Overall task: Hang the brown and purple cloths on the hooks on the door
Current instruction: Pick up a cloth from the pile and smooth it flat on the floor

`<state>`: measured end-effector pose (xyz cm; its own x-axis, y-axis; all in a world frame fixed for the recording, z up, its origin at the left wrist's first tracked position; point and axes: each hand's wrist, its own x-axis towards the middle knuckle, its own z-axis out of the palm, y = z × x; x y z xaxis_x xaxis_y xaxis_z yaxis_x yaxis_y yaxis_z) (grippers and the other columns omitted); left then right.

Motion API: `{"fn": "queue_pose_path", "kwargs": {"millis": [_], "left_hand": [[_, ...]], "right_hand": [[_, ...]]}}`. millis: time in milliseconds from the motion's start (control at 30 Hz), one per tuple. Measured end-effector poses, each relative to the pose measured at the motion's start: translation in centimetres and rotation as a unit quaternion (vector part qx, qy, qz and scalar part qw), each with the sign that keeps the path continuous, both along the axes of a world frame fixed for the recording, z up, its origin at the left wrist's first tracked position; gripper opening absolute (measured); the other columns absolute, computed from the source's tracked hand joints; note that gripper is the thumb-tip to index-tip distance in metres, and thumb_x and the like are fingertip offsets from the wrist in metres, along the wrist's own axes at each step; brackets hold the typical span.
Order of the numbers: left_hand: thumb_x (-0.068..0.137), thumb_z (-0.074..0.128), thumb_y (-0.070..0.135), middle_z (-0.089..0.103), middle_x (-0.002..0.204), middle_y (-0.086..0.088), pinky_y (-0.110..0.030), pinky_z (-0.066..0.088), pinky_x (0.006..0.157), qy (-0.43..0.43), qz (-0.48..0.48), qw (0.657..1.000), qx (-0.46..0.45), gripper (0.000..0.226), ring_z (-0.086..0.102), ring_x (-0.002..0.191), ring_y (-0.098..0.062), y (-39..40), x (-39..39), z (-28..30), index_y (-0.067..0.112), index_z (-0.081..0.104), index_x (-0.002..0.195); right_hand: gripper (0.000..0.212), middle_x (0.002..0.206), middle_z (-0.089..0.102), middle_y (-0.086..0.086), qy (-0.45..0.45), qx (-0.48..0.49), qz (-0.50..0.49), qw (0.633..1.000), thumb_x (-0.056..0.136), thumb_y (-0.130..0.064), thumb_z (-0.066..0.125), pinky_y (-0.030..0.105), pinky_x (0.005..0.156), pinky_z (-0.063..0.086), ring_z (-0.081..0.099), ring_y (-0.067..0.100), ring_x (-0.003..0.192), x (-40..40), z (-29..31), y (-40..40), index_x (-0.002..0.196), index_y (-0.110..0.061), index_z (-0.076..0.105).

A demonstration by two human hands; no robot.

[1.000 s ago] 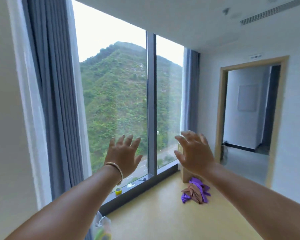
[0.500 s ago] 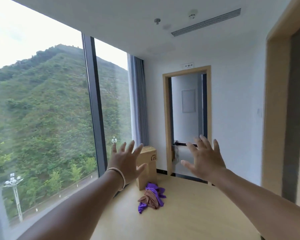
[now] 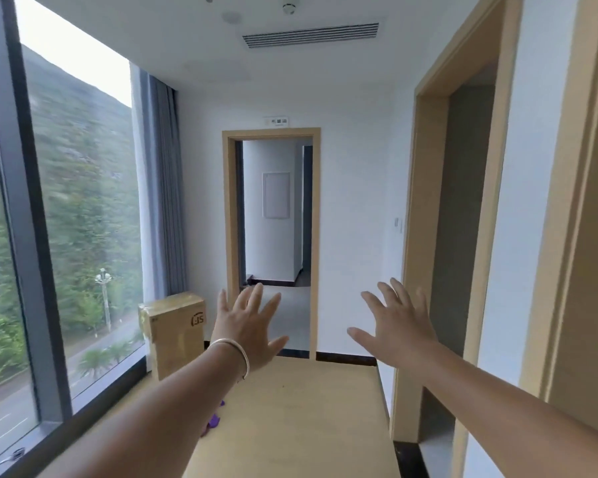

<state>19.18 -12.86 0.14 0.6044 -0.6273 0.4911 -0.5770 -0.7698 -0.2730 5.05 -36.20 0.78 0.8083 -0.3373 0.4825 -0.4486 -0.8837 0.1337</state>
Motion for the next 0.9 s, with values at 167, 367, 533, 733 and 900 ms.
{"fn": "queue_pose_path", "kwargs": {"millis": [167, 367, 533, 733, 900], "left_hand": [[0.083, 0.020, 0.078, 0.005, 0.161, -0.004, -0.065, 0.002, 0.112, -0.012, -0.037, 0.999, 0.000, 0.083, 0.010, 0.147, -0.027, -4.0, 7.1, 0.5, 0.036, -0.004, 0.149], [0.083, 0.019, 0.078, 0.007, 0.160, -0.004, -0.065, 0.005, 0.112, -0.007, -0.056, 0.998, -0.012, 0.082, 0.012, 0.146, -0.028, -7.2, 16.1, 2.2, 0.036, -0.002, 0.150], [0.085, 0.021, 0.075, 0.006, 0.161, -0.005, -0.065, 0.004, 0.112, 0.004, -0.077, 0.997, 0.004, 0.079, 0.011, 0.147, -0.027, -10.9, 20.8, 1.6, 0.035, -0.001, 0.150], [0.087, 0.022, 0.073, 0.006, 0.160, -0.005, -0.065, 0.003, 0.112, 0.008, -0.090, 0.996, 0.014, 0.078, 0.009, 0.147, -0.026, -15.9, 26.6, 0.7, 0.033, 0.000, 0.150], [0.088, 0.020, 0.073, 0.003, 0.161, -0.006, -0.065, -0.001, 0.112, 0.022, -0.079, 0.996, 0.026, 0.079, 0.006, 0.147, -0.025, -20.6, 32.2, -1.2, 0.034, -0.011, 0.149]], "right_hand": [[0.087, 0.162, 0.005, 0.004, 0.018, -0.005, -0.045, 0.999, 0.079, -0.082, 0.018, 0.058, 0.111, -0.011, -0.012, 0.026, 0.147, 4.1, 0.5, -3.2, 0.151, -0.034, 0.015], [0.091, 0.162, 0.005, 0.003, 0.014, 0.003, -0.092, 0.996, 0.076, -0.084, 0.017, 0.058, 0.112, -0.008, -0.011, 0.023, 0.148, 10.3, 2.1, -5.7, 0.151, -0.034, 0.013], [0.089, 0.162, 0.003, 0.002, 0.027, 0.008, -0.104, 0.994, 0.078, -0.083, 0.019, 0.057, 0.113, -0.009, -0.010, 0.023, 0.148, 14.6, 1.1, -7.4, 0.152, -0.033, 0.012], [0.084, 0.162, 0.004, 0.002, 0.033, 0.025, -0.102, 0.994, 0.083, -0.079, 0.021, 0.056, 0.113, -0.010, -0.010, 0.021, 0.148, 21.0, 0.0, -11.9, 0.152, -0.033, 0.011], [0.082, 0.162, 0.004, 0.001, 0.044, 0.039, -0.083, 0.995, 0.083, -0.078, 0.022, 0.056, 0.114, -0.007, -0.007, 0.019, 0.148, 27.3, -1.6, -17.7, 0.152, -0.033, 0.011]]}}
